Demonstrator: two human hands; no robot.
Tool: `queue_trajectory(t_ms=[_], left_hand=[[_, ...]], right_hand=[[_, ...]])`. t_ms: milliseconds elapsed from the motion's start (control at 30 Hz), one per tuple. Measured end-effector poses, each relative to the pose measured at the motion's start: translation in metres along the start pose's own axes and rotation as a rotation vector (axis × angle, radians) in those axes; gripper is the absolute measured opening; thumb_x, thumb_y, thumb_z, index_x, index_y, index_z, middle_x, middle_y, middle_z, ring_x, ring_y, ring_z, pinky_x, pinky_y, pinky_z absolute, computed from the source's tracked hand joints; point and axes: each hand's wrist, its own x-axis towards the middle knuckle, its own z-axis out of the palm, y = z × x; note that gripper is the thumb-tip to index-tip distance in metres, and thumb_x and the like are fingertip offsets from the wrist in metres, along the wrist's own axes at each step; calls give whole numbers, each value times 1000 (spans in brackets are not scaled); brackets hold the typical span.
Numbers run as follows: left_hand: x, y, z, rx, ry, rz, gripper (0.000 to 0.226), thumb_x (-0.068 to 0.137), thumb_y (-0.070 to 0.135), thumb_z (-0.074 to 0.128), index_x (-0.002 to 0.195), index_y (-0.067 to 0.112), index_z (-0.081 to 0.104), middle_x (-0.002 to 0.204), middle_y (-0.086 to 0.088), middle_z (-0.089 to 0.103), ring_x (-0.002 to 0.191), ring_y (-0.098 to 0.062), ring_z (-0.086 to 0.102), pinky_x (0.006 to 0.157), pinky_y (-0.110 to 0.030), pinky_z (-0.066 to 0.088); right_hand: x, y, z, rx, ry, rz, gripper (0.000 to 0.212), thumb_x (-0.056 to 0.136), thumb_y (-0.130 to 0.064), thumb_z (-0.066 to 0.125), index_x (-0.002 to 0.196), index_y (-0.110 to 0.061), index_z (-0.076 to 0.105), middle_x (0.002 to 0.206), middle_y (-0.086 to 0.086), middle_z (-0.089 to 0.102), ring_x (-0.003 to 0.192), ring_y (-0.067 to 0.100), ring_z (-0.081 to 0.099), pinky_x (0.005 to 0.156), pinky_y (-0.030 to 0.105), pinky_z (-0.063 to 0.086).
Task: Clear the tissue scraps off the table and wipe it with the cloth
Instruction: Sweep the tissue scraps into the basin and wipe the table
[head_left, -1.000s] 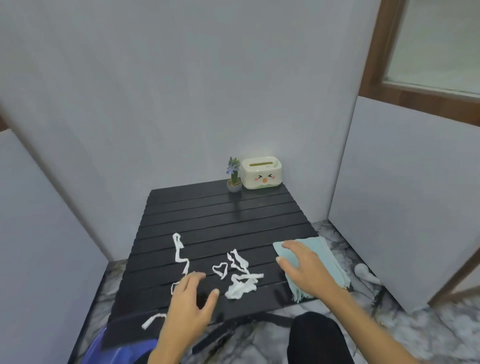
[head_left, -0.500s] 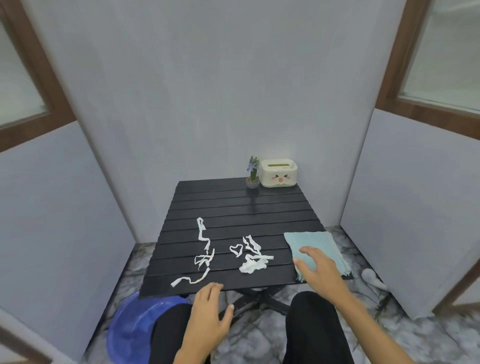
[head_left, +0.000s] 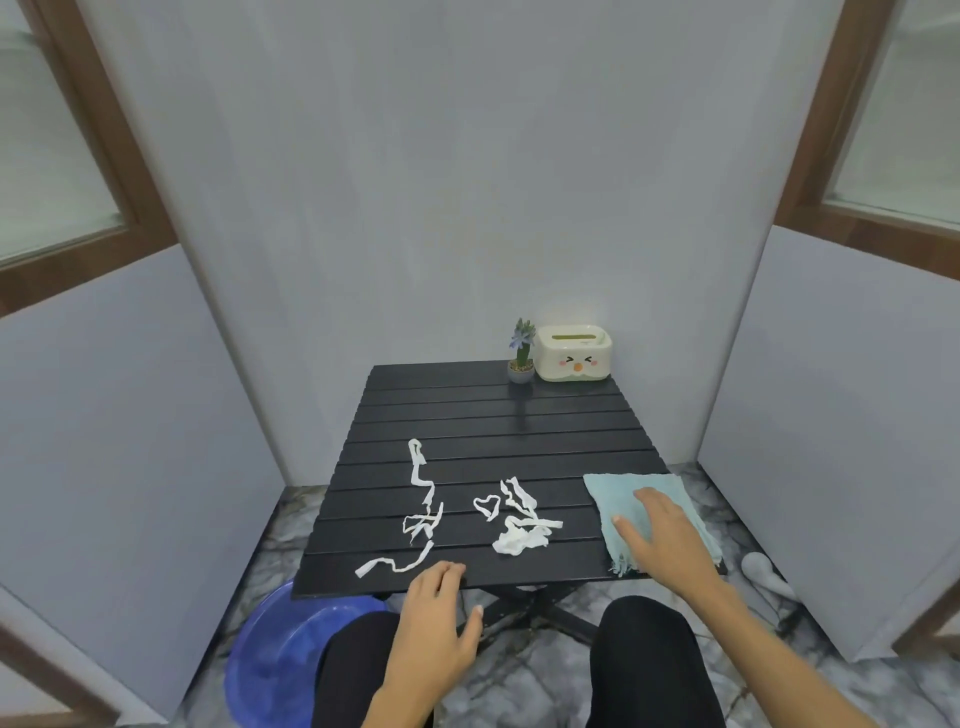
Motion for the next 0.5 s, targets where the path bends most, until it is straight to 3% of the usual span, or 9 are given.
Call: queue_trajectory(t_ms=[133, 300, 400, 500], left_hand=[[8, 2, 7, 63, 16, 12, 67, 89, 53, 34, 145, 16, 42, 144, 2, 41, 134, -16, 34, 113, -26, 25], [13, -4, 20, 165, 59, 3, 59, 87, 51, 44, 131, 16, 58, 132, 1, 56, 121, -24, 52, 104, -39, 44], [14, -6, 29, 153, 111, -12, 54, 87, 50, 49, 127, 15, 61, 130, 2, 57, 119, -23, 53, 101, -42, 46], [14, -7, 38, 147, 139, -50, 55, 88, 50, 48, 130, 16, 58, 134, 2, 54, 124, -22, 49, 108, -39, 35]], right_hand=[[15, 10, 8, -134, -21, 6, 71, 89, -55, 52, 143, -9, 41, 150, 10, 42, 138, 26, 37, 113, 43, 30], [28, 14, 21, -309, -109, 47, 92, 81, -79, 14, 151, -21, 25, 160, 2, 23, 147, 22, 18, 117, 47, 14], [33, 8, 31, -356, -164, 69, 82, 90, -73, 14, 155, -23, 10, 164, 0, 4, 150, 22, 0, 117, 48, 0], [30, -1, 43, -331, -156, 62, 64, 100, -50, 14, 155, -19, 9, 164, 1, 4, 150, 22, -1, 120, 47, 0]])
